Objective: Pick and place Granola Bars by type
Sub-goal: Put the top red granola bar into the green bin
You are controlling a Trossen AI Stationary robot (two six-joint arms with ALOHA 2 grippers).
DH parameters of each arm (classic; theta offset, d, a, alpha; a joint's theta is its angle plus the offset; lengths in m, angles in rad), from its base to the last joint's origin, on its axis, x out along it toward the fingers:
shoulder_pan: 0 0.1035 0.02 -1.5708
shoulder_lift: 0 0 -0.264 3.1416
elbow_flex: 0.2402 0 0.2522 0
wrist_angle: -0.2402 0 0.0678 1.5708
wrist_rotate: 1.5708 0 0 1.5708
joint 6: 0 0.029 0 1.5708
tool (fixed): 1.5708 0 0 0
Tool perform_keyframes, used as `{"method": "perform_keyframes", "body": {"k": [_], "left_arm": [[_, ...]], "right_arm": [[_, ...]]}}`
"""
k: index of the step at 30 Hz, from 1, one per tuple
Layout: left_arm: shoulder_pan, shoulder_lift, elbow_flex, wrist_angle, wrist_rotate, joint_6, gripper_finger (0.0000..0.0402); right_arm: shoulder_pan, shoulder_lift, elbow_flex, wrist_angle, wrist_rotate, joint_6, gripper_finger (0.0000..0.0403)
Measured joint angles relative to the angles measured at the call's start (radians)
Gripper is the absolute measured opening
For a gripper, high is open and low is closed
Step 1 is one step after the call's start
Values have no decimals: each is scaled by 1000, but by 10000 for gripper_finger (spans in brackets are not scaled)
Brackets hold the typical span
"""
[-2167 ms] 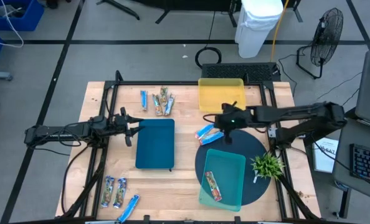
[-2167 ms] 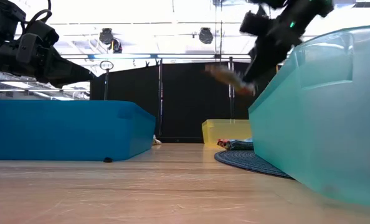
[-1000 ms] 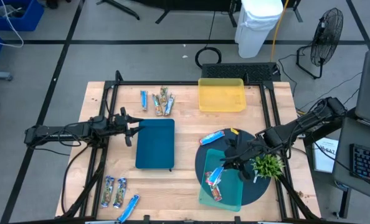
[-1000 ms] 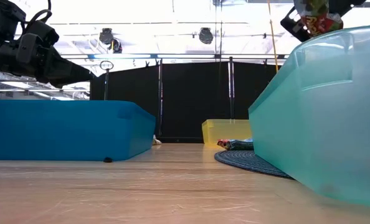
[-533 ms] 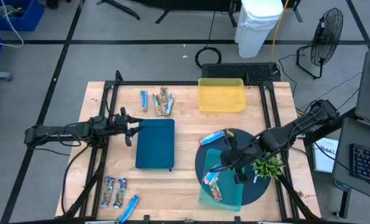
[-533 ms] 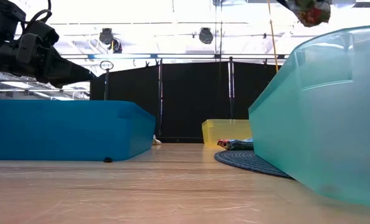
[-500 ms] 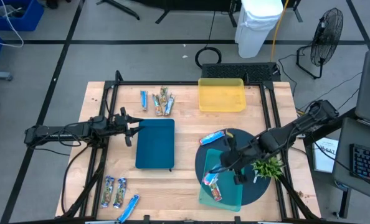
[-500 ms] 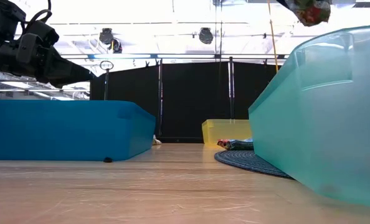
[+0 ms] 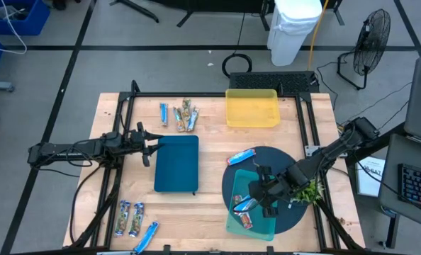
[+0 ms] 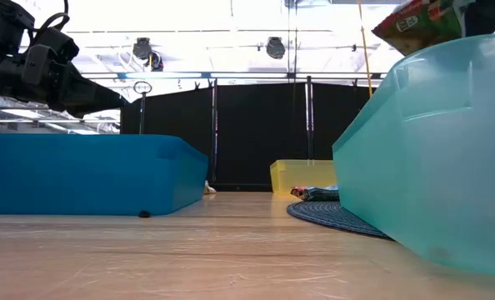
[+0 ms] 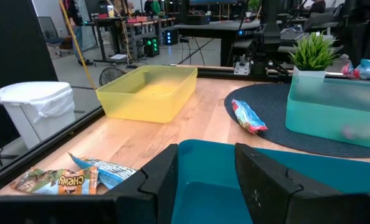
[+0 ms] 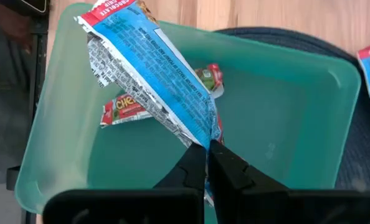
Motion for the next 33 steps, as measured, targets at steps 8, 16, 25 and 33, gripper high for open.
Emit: {"method": "perform_keyframes", "body": {"k": [8, 16, 25, 33], "left_arm": [[0, 0, 0, 0, 0, 0, 161], [0, 0, 0, 0, 0, 0, 161], [0, 0, 0, 0, 0, 0, 161], [0, 0, 0, 0, 0, 0, 161]], "right_arm": [[-1, 0, -8, 0, 0, 1, 1], [-1, 0, -8, -2, -3, 169, 1], [6, -1, -8, -89, -4, 450, 1], [6, -1, -8, -194, -2, 497, 2]]}}
